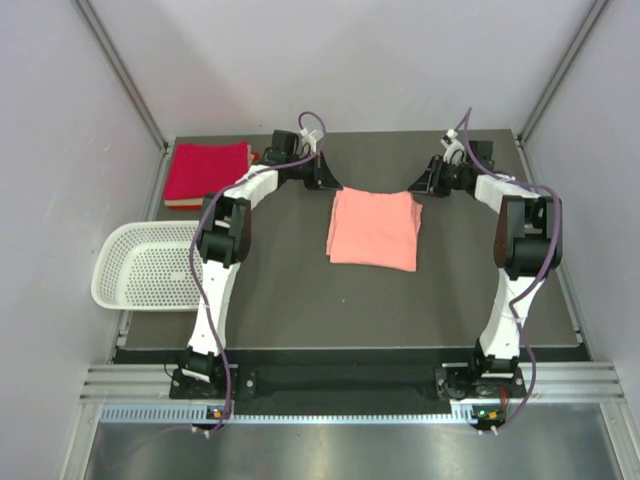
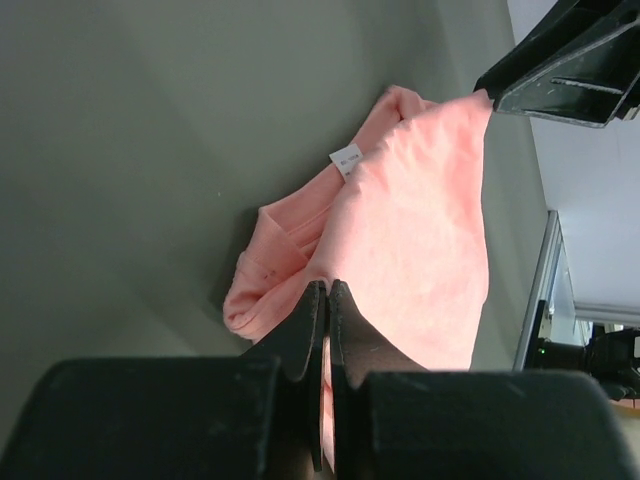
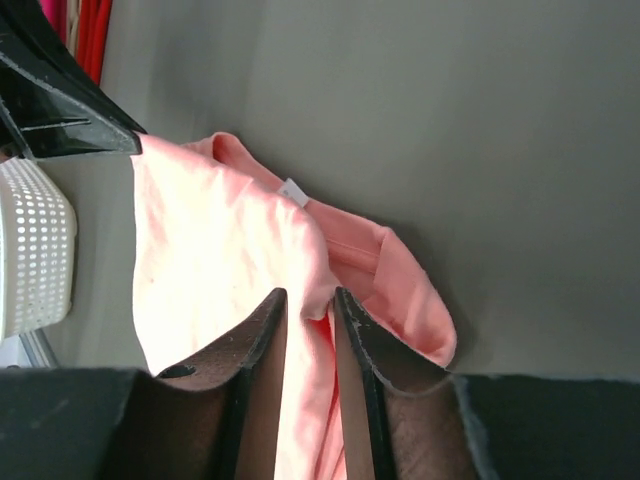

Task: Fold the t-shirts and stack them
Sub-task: Fold the tshirt

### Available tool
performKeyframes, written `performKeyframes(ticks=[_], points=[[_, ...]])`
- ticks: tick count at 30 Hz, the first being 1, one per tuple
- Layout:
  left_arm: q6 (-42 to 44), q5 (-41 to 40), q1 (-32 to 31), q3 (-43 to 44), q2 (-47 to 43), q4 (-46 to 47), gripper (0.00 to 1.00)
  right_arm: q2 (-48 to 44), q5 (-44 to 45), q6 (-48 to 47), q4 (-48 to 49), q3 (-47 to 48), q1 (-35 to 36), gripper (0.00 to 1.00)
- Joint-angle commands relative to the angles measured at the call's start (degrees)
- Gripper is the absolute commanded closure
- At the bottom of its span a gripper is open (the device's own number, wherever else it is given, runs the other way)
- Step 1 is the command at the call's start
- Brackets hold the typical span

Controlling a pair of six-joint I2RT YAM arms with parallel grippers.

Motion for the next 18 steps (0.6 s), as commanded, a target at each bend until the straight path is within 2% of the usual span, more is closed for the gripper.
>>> performKeyframes(ticks=[1, 2, 3, 5, 13, 18], points=[[-0.88, 1.12, 0.06, 0.01, -3.76, 4.01, 1.00, -1.26, -0.01, 0.18, 2.98, 0.27, -0.13, 0.74], [-0.97, 1.21, 0.15, 0.10, -3.41, 3.92, 1.00, -1.16, 0.08, 0.18, 2.98, 0.19, -0.13, 0.75], [-0.97, 1.21, 0.06, 0.19, -3.23, 4.01, 1.00, -0.99, 0.08, -0.08, 3.07, 0.19, -0.13, 0.82], [-1.06, 1.30, 0.06, 0.19, -2.71, 4.01, 1.00, -0.72, 0.60, -0.26, 3.24, -0.16, -0.13, 0.85], [-1.41, 1.30, 0.15, 1.51, -0.86, 3.84, 1.00, 1.91, 1.84, -1.75, 0.87, 2.38, -0.13, 0.69], [-1.32, 1.30, 0.15, 1.86, -0.15, 3.92, 1.00, 4.02, 1.92, -2.19, 0.52, 3.35, -0.13, 0.66]])
